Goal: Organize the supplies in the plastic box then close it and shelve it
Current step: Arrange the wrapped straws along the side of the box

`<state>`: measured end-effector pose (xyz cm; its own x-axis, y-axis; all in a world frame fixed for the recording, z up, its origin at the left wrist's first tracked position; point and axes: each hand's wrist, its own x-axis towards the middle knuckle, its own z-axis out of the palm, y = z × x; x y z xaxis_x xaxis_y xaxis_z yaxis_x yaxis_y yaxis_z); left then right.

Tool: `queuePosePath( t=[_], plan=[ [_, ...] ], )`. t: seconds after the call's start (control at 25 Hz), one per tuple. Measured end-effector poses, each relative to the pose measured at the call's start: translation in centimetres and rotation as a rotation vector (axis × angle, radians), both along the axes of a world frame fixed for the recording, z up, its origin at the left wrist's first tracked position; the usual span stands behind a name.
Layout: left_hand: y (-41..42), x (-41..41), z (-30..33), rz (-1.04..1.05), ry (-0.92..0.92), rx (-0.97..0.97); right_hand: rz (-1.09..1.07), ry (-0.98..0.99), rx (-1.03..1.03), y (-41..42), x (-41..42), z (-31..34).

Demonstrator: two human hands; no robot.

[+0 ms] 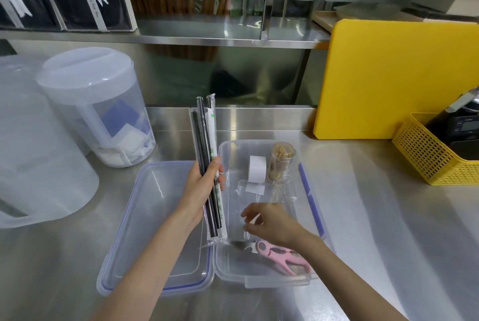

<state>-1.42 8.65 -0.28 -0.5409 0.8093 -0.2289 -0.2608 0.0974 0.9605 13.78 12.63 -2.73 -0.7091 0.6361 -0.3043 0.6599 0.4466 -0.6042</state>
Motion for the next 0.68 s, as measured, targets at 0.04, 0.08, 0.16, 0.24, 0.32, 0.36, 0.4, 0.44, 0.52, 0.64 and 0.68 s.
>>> queuePosePath(
  t=[0.04, 0.08, 0.16, 0.24, 0.32, 0.36, 0.4, 0.44, 0.52, 0.64, 0.68],
  plan=[
    [0.0, -0.1, -0.1, 0.006, -0.010, 0.006, 0.039, -0.044, -0.011, -0.3, -0.2, -0.6],
    [0.0, -0.2, -0.2, 0.011, -0.021, 0.011, 0.078, -0.090, -0.014, -0.7, -0.5, -1.2],
    [-0.1, -0.4, -0.3, 0.013, -0.029, 0.013, 0.145, -0.144, -0.007, -1.3, -1.0, -2.2],
    [-0.1, -0.6, -0.4, 0.008, -0.022, 0.006, 0.170, -0.131, 0.017, -1.7, -1.3, -3.1],
    [-0.1, -0.7, -0.5, -0.004, -0.013, -0.003, 0.167, -0.108, 0.048, -1.9, -1.4, -3.5],
    [-0.1, -0.7, -0.5, -0.010, -0.009, -0.008, 0.167, -0.099, 0.058, -1.9, -1.3, -3.6],
    [-0.2, -0.7, -0.4, -0.013, -0.005, -0.010, 0.170, -0.090, 0.062, -1.9, -1.3, -3.6],
    [-0.2, -0.6, -0.3, -0.014, -0.005, -0.009, 0.176, -0.084, 0.071, -1.9, -1.2, -3.6],
    [-0.2, -0.5, 0.0, -0.008, -0.011, -0.001, 0.179, -0.077, 0.120, -1.9, -1.0, -3.2],
    [-0.1, -0.5, 0.6, 0.011, -0.014, 0.027, 0.145, -0.050, 0.235, -1.5, -0.5, -2.2],
    [-0.1, -0.5, 0.8, 0.015, -0.017, 0.038, 0.124, -0.036, 0.267, -1.3, -0.2, -1.7]
  ],
)
